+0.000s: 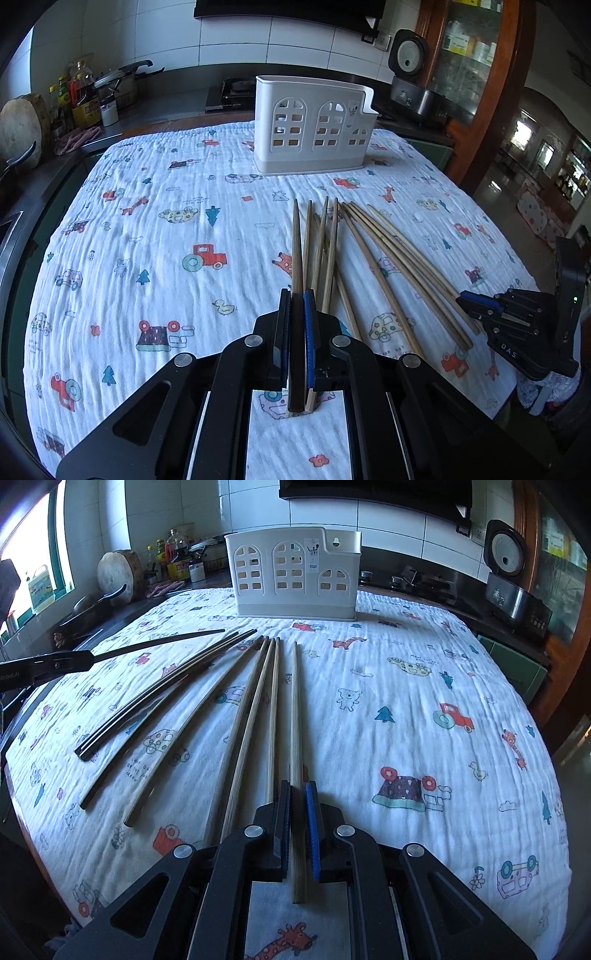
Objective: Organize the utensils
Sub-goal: 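Pull the chopstick out and lift it toward the holder with the right gripper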
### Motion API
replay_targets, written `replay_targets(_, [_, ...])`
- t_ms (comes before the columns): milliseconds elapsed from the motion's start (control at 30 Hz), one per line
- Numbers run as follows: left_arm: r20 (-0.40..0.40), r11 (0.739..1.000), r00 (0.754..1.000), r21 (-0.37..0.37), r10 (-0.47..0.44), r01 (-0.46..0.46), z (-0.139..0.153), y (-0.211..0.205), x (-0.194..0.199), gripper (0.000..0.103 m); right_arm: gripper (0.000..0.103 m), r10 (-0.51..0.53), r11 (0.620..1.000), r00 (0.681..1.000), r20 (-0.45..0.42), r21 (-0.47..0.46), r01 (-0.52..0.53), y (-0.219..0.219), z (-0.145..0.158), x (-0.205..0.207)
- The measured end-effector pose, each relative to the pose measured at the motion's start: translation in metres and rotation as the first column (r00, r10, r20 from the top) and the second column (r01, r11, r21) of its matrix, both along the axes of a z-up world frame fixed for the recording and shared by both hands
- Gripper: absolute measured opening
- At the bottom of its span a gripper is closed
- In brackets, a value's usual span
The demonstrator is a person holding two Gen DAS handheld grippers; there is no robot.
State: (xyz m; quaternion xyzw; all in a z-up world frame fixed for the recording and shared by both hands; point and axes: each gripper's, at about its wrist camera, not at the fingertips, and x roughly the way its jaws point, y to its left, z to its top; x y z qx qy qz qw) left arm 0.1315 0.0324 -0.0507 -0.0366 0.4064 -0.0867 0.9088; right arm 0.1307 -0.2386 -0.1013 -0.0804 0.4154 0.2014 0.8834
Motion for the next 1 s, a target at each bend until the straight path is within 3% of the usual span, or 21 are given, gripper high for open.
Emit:
replay_targets(167, [0.006,1.000,1.000,0.005,0.005,-0.005,0.004,0.002,-0.001,0.006,0.007,-0.002,1.000,1.000,0.028,0.005,0.002,-0.001,0.013,-0.004])
replay_targets(500, [0.006,1.000,1.000,0.008,-0.002,0.002,0.013,0.005,0.002,0.006,0.007,0.012,0.998,0.985,0.173,0.057,-0.022,0.003,0.071,-0.002])
replay_targets(1000, [-0.008,0.999,1.000,0.049,-0.012,0.012,0.029,0.012,0.015,0.006,0.007,0.029,0.996,0.974,0.223,0.077,-0.047,0.017,0.110,0.033])
